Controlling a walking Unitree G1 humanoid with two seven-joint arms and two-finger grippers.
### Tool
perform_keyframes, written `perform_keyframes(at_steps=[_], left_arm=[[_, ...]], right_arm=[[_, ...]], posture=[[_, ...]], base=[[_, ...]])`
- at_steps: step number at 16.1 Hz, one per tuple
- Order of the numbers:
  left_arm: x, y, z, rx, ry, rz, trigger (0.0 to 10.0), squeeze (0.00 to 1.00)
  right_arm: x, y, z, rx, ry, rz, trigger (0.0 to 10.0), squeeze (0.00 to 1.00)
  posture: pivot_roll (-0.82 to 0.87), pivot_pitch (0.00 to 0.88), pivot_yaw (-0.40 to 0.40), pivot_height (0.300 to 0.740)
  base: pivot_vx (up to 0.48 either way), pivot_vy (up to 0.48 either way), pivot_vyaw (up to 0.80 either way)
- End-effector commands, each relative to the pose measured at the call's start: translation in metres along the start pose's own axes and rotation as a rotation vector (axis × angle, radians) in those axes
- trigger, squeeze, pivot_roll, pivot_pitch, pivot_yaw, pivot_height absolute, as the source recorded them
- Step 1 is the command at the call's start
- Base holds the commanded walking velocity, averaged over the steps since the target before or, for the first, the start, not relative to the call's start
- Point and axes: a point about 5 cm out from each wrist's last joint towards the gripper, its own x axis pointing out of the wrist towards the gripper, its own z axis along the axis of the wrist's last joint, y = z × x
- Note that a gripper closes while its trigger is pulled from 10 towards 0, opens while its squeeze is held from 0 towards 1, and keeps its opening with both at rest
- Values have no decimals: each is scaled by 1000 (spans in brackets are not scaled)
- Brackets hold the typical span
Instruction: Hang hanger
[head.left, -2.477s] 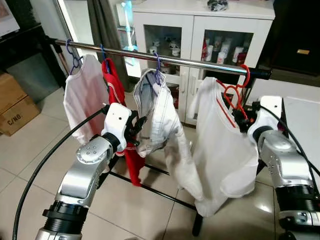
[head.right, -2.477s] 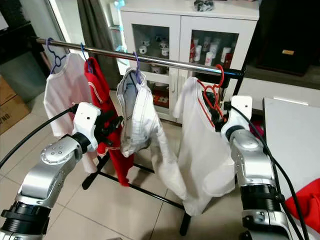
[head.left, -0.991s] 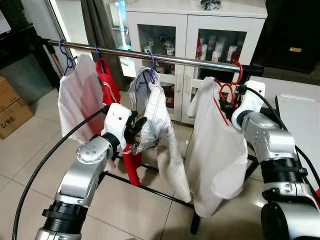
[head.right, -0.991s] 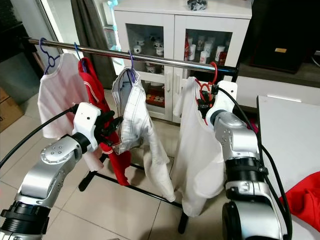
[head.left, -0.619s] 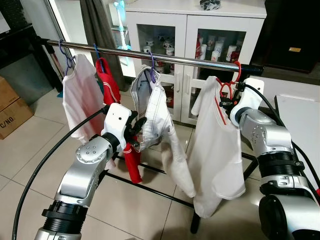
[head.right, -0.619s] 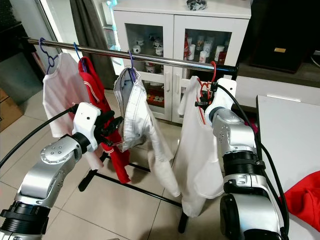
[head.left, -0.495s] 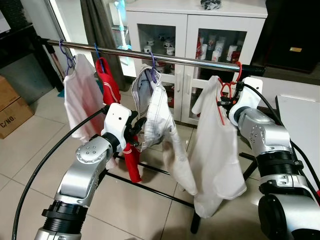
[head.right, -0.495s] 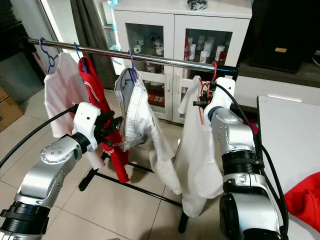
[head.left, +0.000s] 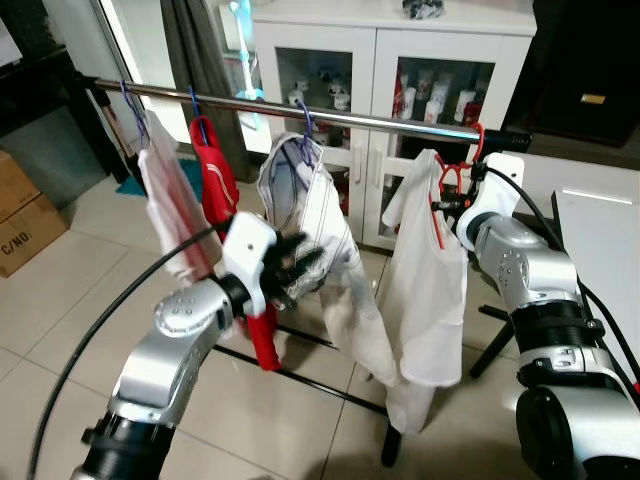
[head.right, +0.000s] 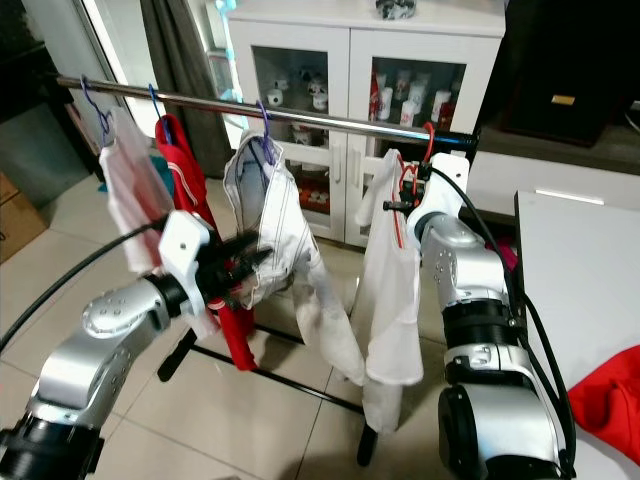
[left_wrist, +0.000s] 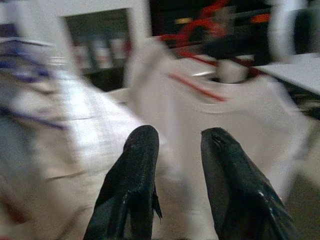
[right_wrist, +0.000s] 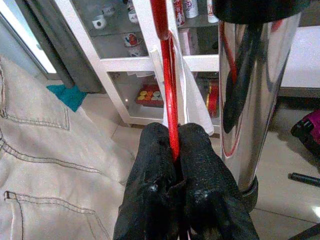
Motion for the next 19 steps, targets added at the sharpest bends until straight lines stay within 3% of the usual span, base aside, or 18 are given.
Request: perform_keyframes(at_steps=[1, 3, 6, 10, 13, 14, 15, 17, 18, 19], left_arm=[[-4, -3, -1, -14, 14, -54, 10000, 0], [-17, 7, -6, -39, 70, -109, 10000, 0], [-29, 22, -5, -30, 99, -105, 10000, 0], [-38, 29, 0, -18, 102, -80, 10000, 0], [-32, 33, 2, 10, 86, 12, 10000, 0], [-25, 38, 1, 49, 87, 127, 10000, 0], [-22, 39, 1, 58, 59, 168, 10000, 0], [-18, 31, -5, 74, 27, 237, 10000, 0], [-17, 26, -11, 49, 38, 258, 10000, 0], [-16, 22, -20, 50, 70, 288, 10000, 0]], right_arm=[[1, 4, 6, -18, -22, 10, 0, 0], [-1, 9, 13, -39, -102, 59, 0, 0], [-6, 14, 22, -93, -199, 114, 0, 0], [-28, 20, 29, -154, -275, 140, 0, 0], [-45, 26, 4, -187, -188, 173, 0, 0], [-54, 26, -13, -165, -149, 183, 0, 0], [-59, 26, -22, -135, -129, 184, 0, 0], [-75, 24, -51, -125, -68, 155, 0, 0], [-81, 25, -60, -106, -54, 152, 3294, 0], [-85, 24, -69, -166, -85, 102, 10000, 0]], posture=[[37, 0, 61, 740], [44, 0, 57, 740], [56, 0, 45, 740], [53, 0, 37, 740], [43, 0, 34, 740], [44, 0, 31, 740], [35, 0, 32, 740], [12, 0, 34, 740], [2, 0, 35, 740], [-7, 0, 34, 740]], base=[[0, 0, 0], [0, 0, 0], [0, 0, 0], [0, 0, 0], [0, 0, 0], [0, 0, 0], [0, 0, 0], [0, 0, 0], [0, 0, 0], [0, 0, 0]])
